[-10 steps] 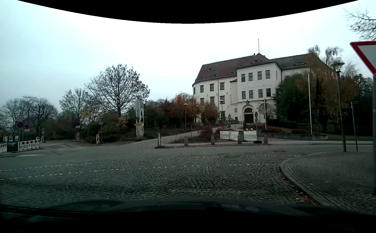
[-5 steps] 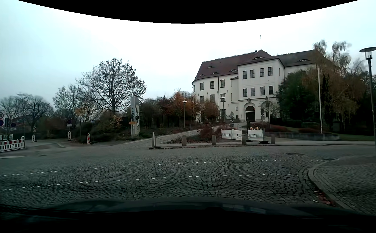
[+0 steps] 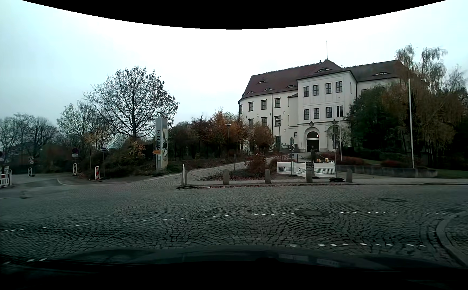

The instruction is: Follow the waypoints while adhering to traffic rules and regulations

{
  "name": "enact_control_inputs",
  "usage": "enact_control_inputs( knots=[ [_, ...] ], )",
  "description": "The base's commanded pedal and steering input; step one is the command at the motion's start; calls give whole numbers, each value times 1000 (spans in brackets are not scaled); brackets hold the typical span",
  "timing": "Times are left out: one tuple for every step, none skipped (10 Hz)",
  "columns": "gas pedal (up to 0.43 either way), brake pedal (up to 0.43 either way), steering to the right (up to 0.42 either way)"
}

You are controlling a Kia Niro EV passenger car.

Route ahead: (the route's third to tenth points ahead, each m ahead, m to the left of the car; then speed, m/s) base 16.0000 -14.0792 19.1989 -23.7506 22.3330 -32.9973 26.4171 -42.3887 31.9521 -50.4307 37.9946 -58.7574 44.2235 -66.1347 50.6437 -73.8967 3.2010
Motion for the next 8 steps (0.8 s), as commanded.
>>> enact_control_inputs(
  knots=[
    [0, 0, 30],
    [0, 0, 38],
    [20, 0, 48],
    [110, 0, 70],
    [110, 0, 100],
    [118, 0, 133],
    [138, 0, 174],
    [150, 0, 212]
  ],
)
